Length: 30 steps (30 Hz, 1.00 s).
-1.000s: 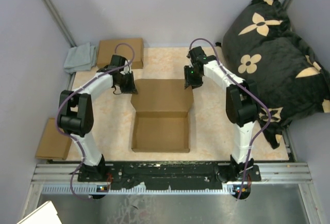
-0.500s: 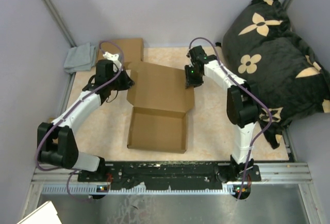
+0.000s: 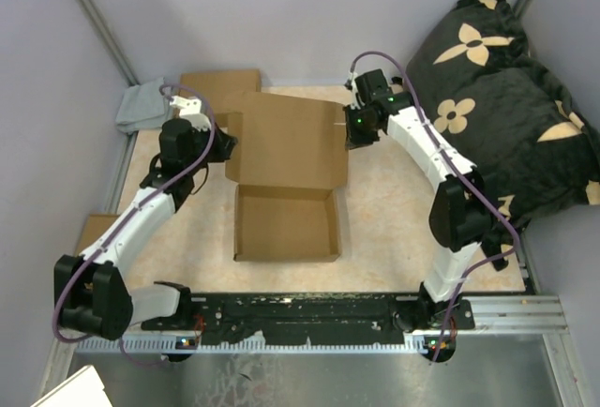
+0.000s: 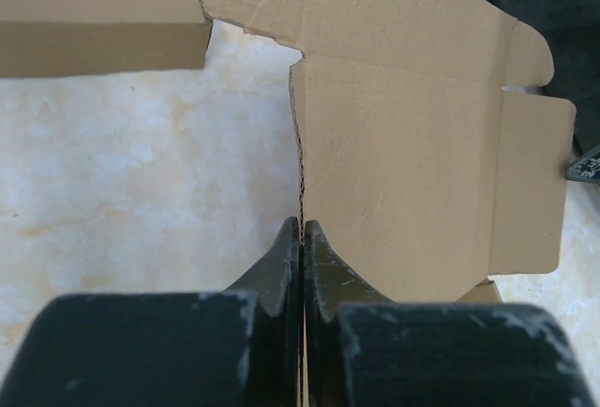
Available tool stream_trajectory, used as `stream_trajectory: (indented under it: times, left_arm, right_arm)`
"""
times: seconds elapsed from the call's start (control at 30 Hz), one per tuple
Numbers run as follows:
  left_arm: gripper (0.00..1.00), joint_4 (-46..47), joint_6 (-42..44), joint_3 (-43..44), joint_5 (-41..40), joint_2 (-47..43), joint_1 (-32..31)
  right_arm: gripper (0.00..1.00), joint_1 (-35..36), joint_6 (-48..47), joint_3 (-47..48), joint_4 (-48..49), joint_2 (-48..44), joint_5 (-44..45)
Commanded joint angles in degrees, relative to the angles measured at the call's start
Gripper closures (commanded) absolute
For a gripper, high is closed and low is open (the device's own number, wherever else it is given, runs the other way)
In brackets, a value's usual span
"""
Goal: Fold the paper box
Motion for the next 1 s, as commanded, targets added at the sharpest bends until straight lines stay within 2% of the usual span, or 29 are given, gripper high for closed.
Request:
stream_trajectory:
  times: [0.0,0.2,0.27,0.37,0.4,0.47,0.53,0.6,0.73,0.97]
  left_arm:
    - [1.0,6.8,0.8,-1.5,-0.6,-3.8,-1.1]
    - [1.0,7.4,2.1,-1.4,-0.4,-5.1,-3.2]
    - [1.0,7.5,2.4,-1.6,-0.6,-5.6,-3.5]
    - [1.0,7.6,3.2,-2.0,0.2,-6.7,-3.5]
    - [1.0,8.3,4.0,-2.5,1.0,-7.4,-3.6]
    - [1.0,10.7,5.4,-4.9,2.6,-9.6,-3.7]
    - [1.0,13.8,6.4,-7.2,4.0,-11.7,-3.8]
    - [1.0,17.4,7.1,-9.6,5.4,-13.4,-3.9]
    - [1.0,20.5,7.5,-11.3,8.2,-14.6,-3.9]
    - [1.0,21.6,7.6,-11.8,11.2,-14.8,-3.9]
  right_arm:
    - [0.91,1.3,-0.7,1.2,-1.6,-4.6,1.8]
    - [0.94,3.1,0.2,0.8,0.4,-6.2,5.6]
    - [0.92,3.2,0.2,0.9,0.8,-6.0,5.7]
    - [0.78,3.2,1.1,0.7,1.4,-6.2,9.4]
    - [0.7,3.2,1.3,0.3,2.1,-6.5,10.5]
    - [0.47,2.9,0.8,-1.0,3.3,-7.6,12.4]
    - [0.31,2.4,-0.2,-2.6,4.2,-9.0,13.1]
    - [0.18,1.6,-0.9,-4.1,5.3,-11.6,14.1]
    - [0.15,-1.4,-3.6,-6.1,7.9,-11.9,8.0]
    - [0.2,-7.9,-8.6,-10.4,17.3,-10.5,-10.2]
